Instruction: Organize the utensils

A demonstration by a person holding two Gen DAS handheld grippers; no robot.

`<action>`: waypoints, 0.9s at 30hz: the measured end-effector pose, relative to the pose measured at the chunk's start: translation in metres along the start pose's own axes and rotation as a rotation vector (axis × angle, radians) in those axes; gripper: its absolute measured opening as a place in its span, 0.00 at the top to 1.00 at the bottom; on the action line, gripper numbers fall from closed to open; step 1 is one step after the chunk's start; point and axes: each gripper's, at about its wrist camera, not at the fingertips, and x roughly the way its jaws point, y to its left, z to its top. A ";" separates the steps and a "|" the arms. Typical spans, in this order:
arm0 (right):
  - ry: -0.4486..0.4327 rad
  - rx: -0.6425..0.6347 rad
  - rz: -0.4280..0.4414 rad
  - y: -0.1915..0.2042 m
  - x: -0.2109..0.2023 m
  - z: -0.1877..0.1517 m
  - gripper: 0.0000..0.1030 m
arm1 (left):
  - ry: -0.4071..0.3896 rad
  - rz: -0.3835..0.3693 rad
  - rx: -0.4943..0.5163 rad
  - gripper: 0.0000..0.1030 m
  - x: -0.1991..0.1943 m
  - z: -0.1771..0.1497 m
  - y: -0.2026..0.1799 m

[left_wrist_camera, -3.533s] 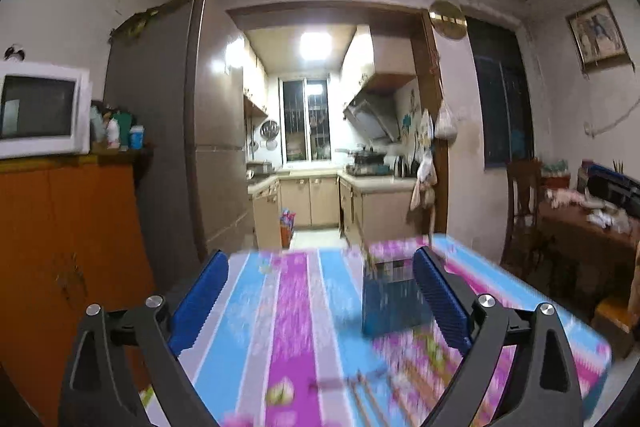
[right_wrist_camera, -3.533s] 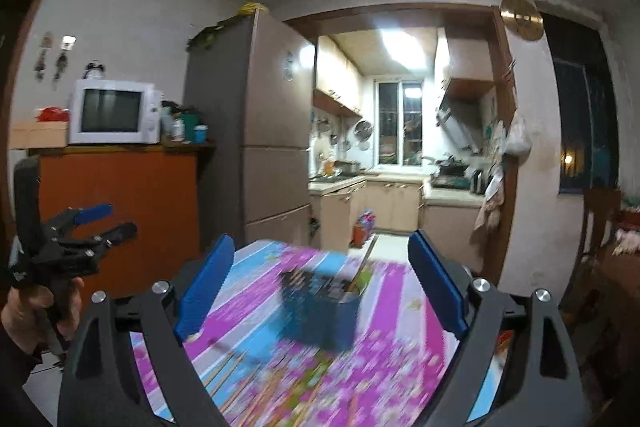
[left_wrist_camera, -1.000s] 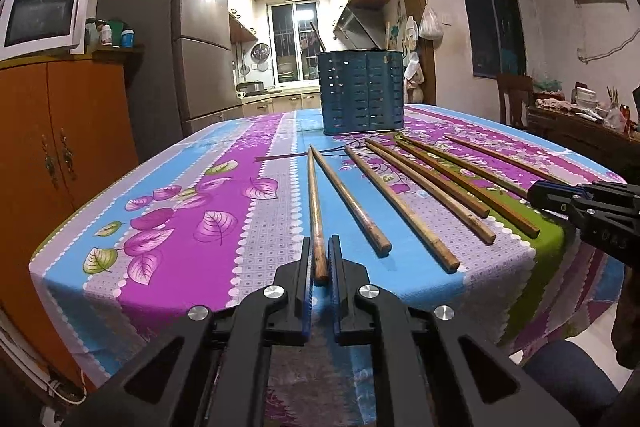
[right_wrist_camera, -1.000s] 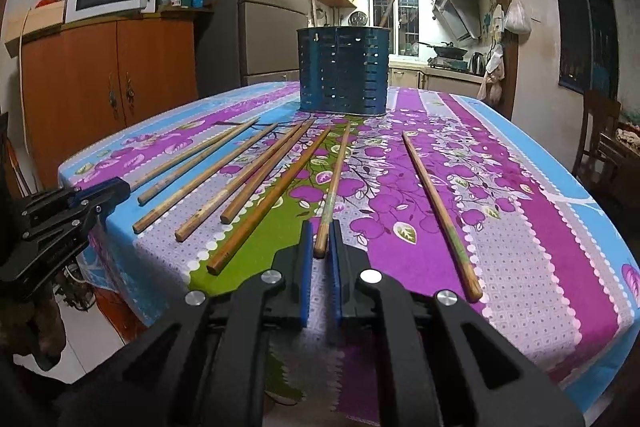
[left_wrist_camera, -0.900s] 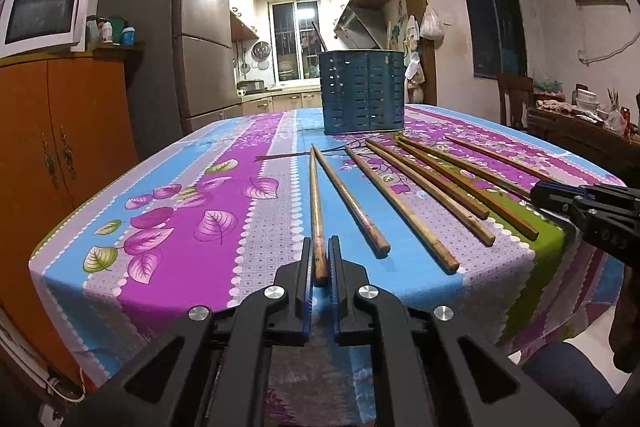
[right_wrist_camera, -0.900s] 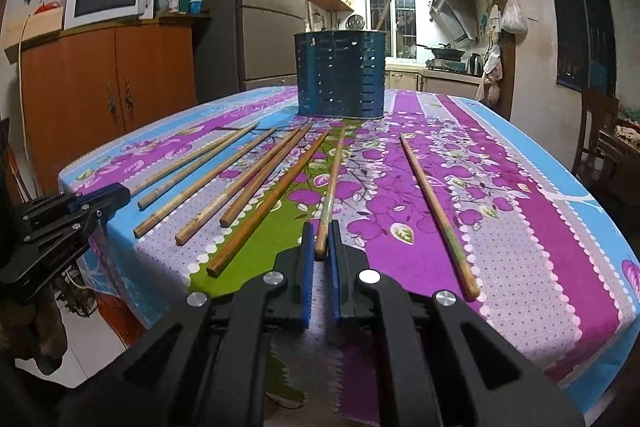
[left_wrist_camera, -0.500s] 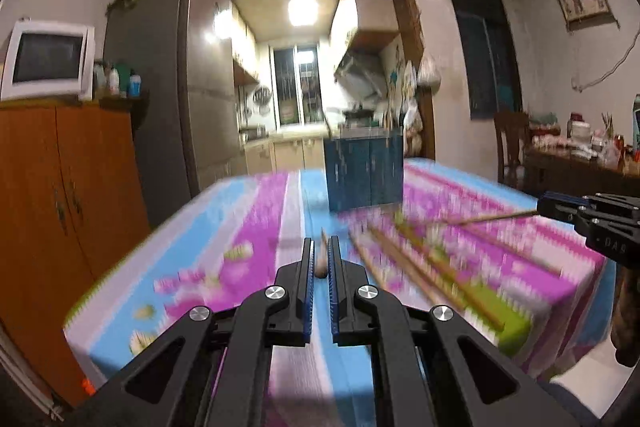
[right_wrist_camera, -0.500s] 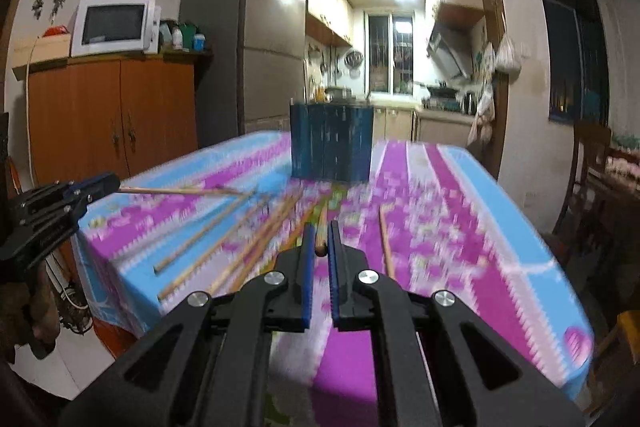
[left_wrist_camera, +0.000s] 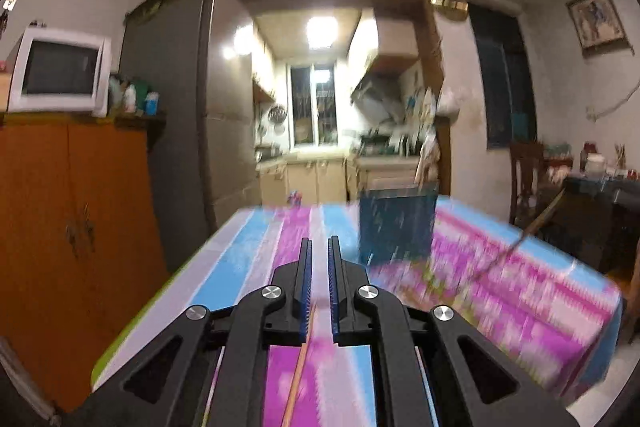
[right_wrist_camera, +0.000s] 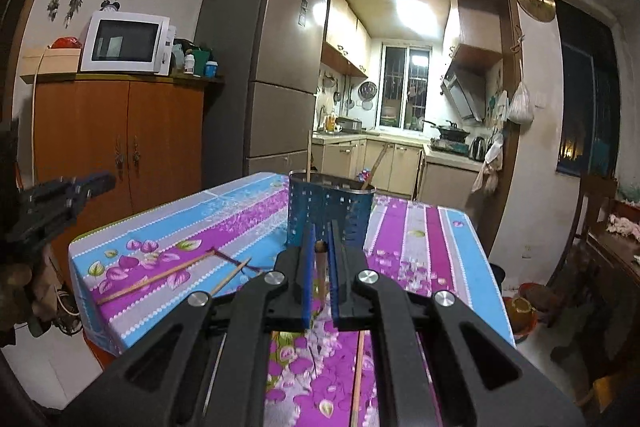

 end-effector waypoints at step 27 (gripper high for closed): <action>0.210 0.106 -0.003 0.022 0.009 -0.152 0.95 | 0.169 -0.009 0.027 0.82 0.005 -0.131 0.017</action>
